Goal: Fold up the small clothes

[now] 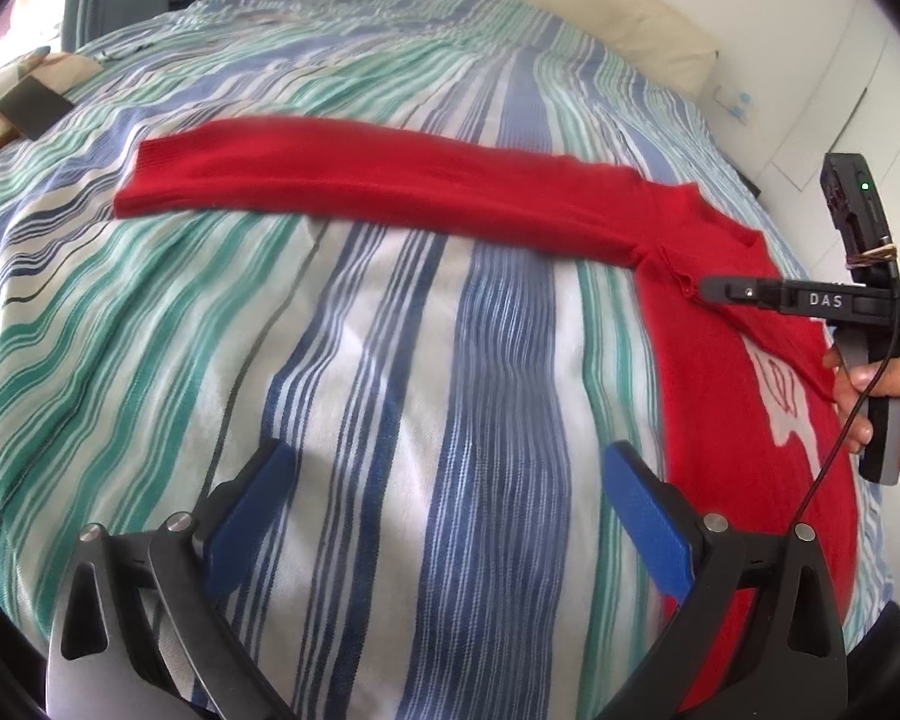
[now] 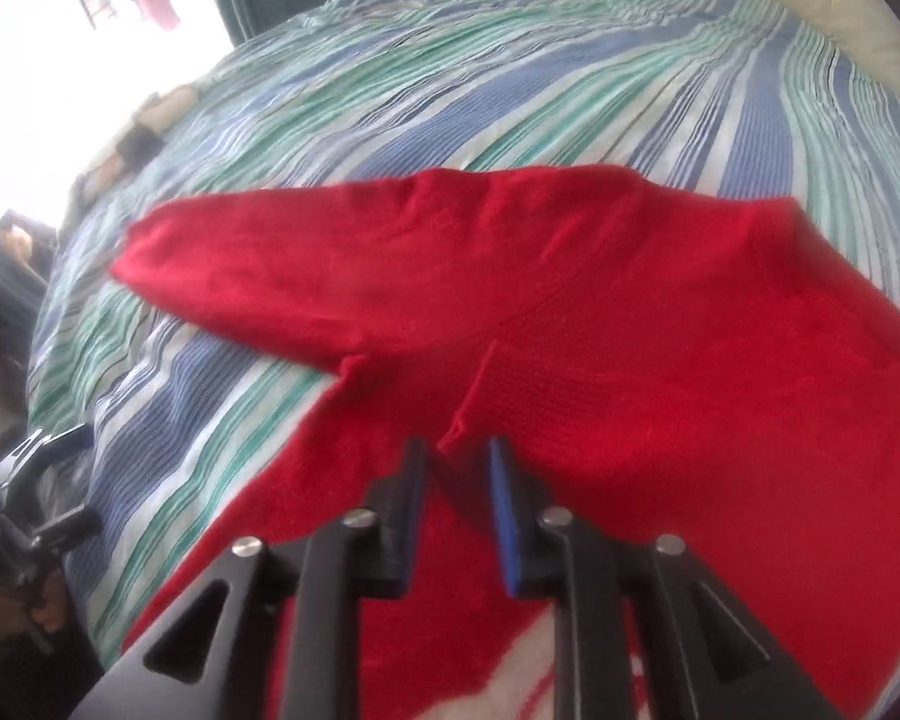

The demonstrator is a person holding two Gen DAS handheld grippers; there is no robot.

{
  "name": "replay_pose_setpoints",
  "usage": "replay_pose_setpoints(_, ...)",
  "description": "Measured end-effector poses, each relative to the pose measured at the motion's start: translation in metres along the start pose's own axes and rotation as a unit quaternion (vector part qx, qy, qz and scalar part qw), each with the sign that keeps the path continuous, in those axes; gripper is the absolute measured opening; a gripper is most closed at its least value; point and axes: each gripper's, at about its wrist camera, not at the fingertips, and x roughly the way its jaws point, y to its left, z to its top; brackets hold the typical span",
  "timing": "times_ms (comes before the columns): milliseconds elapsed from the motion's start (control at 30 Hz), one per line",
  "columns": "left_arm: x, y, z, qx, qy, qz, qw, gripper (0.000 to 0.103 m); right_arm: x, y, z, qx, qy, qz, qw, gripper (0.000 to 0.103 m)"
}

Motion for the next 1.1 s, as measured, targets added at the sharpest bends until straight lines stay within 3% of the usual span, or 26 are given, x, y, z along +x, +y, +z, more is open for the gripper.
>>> replay_pose_setpoints(67,0.000,-0.001,-0.001,0.007,0.000,0.005,1.0000,0.102,-0.019,-0.006,-0.011,0.018,-0.036,0.000,0.999,0.059)
replay_pose_setpoints(200,0.000,0.001,-0.002,0.007,0.002,0.008,0.9999,0.102,-0.067,-0.036,-0.051,0.114,-0.107,0.021,0.987,0.063)
replay_pose_setpoints(333,0.002,0.000,-0.004,0.010,0.002,0.015,0.9998,0.102,-0.113,-0.064,-0.118,0.162,-0.145,-0.048,0.975,0.065)
replay_pose_setpoints(500,0.001,-0.007,-0.006,0.027,-0.003,0.022,0.9994,0.102,-0.156,-0.108,-0.208,0.220,-0.146,-0.153,0.952,0.067)
replay_pose_setpoints(667,-0.002,-0.009,-0.007,0.030,-0.004,0.014,0.9994,0.102,-0.178,-0.146,-0.272,0.286,-0.143,-0.195,0.927,0.069)
replay_pose_setpoints(900,-0.001,-0.010,-0.013,0.043,0.000,0.031,0.9986,0.102,-0.154,-0.156,-0.313,0.353,-0.145,-0.204,0.901,0.072)
replay_pose_setpoints(1100,0.002,-0.010,-0.013,0.043,0.004,0.036,0.9984,0.102,-0.141,-0.148,-0.312,0.323,-0.151,-0.216,0.909,0.091)
